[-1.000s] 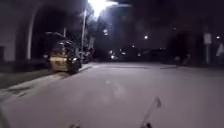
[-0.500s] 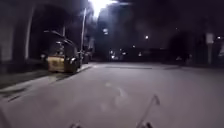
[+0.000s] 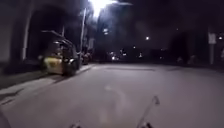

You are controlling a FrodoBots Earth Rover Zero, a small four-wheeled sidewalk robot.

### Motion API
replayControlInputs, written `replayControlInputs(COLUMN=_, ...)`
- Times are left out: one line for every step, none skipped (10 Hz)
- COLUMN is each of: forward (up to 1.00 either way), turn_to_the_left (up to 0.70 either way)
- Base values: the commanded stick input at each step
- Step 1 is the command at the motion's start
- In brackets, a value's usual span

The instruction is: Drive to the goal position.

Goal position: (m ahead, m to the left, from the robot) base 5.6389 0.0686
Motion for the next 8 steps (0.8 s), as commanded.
replayControlInputs(forward=0.5, turn_to_the_left=0.0)
replayControlInputs(forward=0.5, turn_to_the_left=0.0)
replayControlInputs(forward=0.5, turn_to_the_left=0.0)
replayControlInputs(forward=0.5, turn_to_the_left=0.0)
replayControlInputs(forward=0.5, turn_to_the_left=0.0)
replayControlInputs(forward=0.5, turn_to_the_left=0.0)
replayControlInputs(forward=0.5, turn_to_the_left=0.0)
replayControlInputs(forward=0.5, turn_to_the_left=0.0)
